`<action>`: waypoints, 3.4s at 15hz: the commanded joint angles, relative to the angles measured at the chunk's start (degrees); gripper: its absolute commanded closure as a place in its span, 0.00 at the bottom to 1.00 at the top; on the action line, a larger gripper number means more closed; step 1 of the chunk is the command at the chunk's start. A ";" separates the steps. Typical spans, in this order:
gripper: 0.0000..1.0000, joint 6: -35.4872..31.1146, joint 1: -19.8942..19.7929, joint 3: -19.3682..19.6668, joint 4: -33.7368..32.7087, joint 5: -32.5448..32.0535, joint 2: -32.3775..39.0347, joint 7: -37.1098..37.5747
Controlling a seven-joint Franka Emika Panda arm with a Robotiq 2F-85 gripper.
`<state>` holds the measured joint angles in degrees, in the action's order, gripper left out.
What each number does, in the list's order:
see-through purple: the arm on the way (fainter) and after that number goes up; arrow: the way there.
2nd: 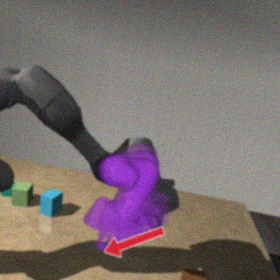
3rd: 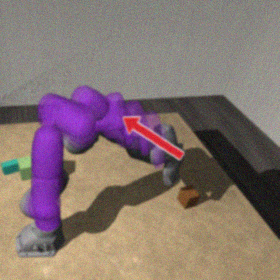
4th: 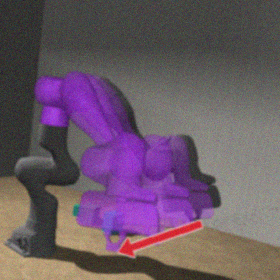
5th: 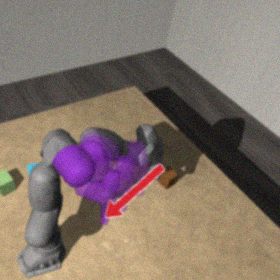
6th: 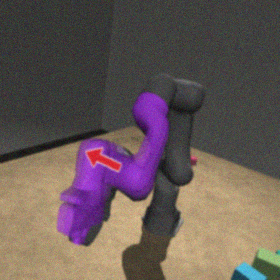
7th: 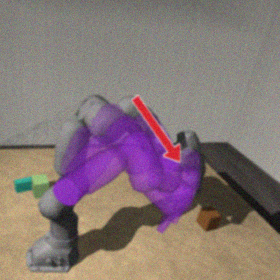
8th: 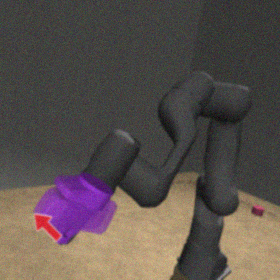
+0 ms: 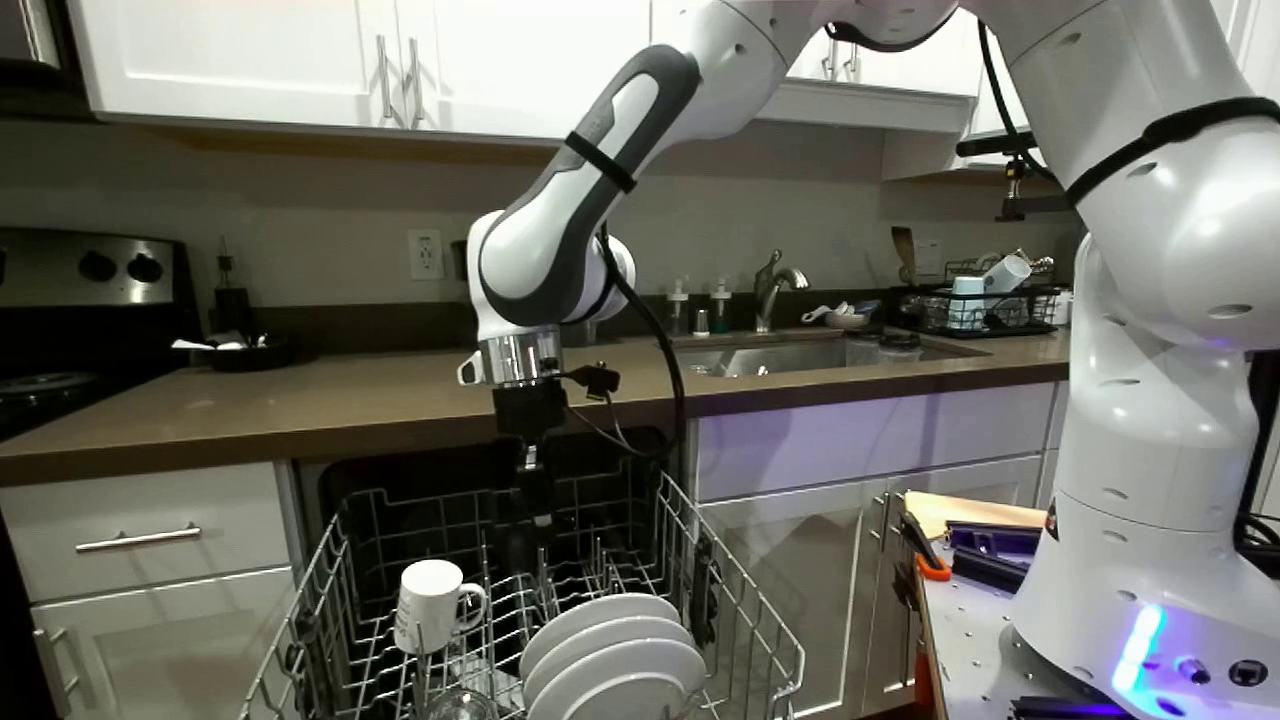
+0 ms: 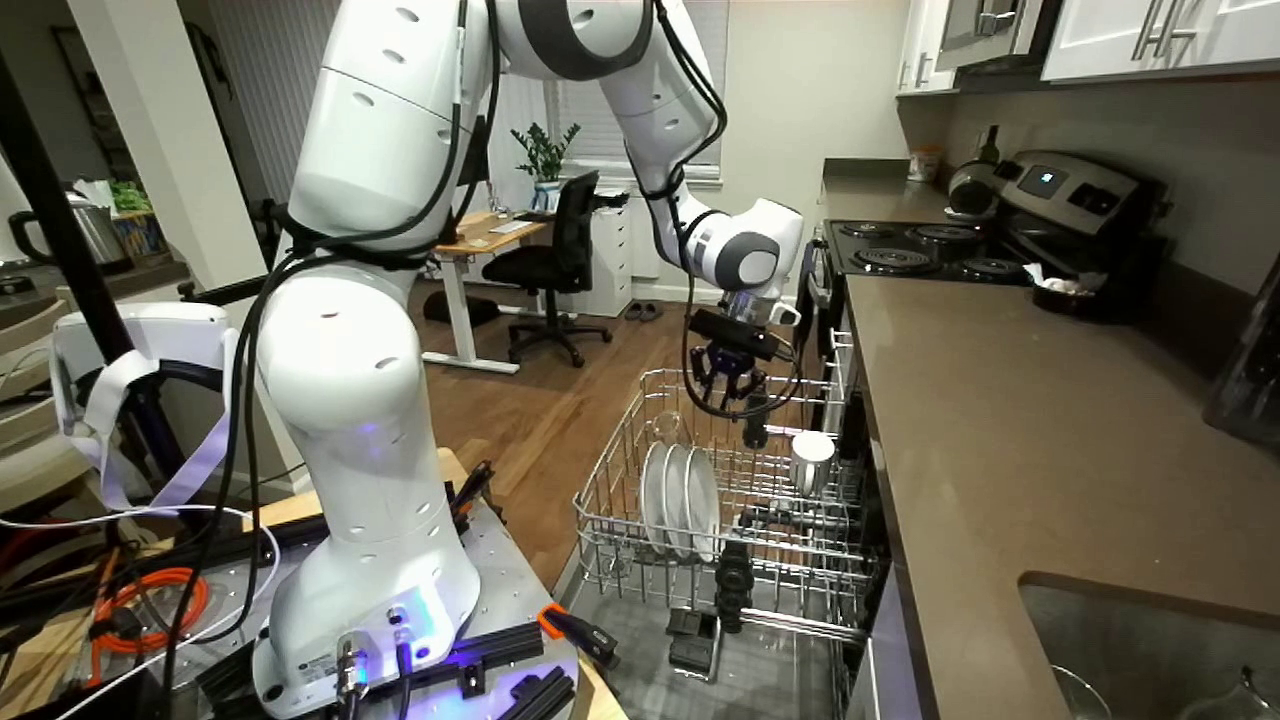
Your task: Remove the plate from the dishwasher and put it on the counter top
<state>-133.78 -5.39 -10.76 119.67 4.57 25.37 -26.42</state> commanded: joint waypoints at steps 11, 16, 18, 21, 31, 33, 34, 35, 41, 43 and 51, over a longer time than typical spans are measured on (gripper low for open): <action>0.00 -0.45 1.97 2.19 1.02 -0.69 7.53 1.94; 0.37 -0.74 2.24 2.60 0.72 -1.68 9.19 2.27; 0.51 -1.03 2.42 2.73 0.62 -1.96 9.61 2.34; 0.50 -0.49 2.77 2.51 0.28 -1.80 9.47 2.17; 0.18 -0.05 2.74 3.52 0.03 -2.03 9.16 2.10; 0.20 0.74 2.47 3.37 -0.28 -1.69 9.20 1.91; 0.19 0.65 2.33 3.26 -0.13 -1.53 8.98 1.75; 0.20 0.20 2.50 3.46 -0.08 -1.82 8.95 1.98; 0.18 -5.12 4.02 4.97 0.43 -5.07 10.20 3.01; 0.17 -7.36 4.28 5.27 0.71 -6.65 10.60 3.47; 0.34 -10.96 5.49 5.41 1.99 -9.50 11.80 6.31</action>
<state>-142.78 -0.93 -5.87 120.47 -3.18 37.03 -22.70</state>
